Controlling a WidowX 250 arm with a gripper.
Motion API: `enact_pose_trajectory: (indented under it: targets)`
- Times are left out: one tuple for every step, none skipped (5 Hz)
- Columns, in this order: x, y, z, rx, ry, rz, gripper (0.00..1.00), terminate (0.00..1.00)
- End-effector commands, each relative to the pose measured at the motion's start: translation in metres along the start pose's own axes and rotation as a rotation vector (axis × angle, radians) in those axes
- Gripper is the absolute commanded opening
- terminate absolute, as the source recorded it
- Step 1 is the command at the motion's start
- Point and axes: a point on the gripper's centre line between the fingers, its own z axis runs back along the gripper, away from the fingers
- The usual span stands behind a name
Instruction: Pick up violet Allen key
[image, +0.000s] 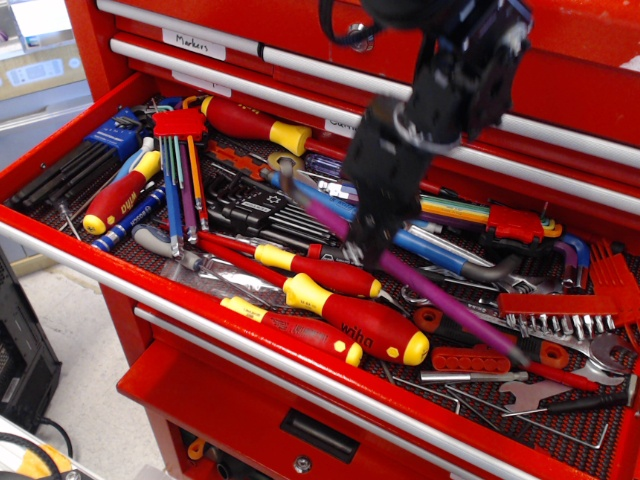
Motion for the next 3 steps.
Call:
enact_pose_trajectory:
  targets:
    - [0.066,-0.028,0.065,-0.163,-0.190,-0.013,0.00,0.00]
    - [0.090,-0.029,0.086,-0.179,-0.275,-0.018,0.00,0.00]
    - [0.099,-0.032,0.101,-0.168,-0.313,-0.030,0.00,1.00]
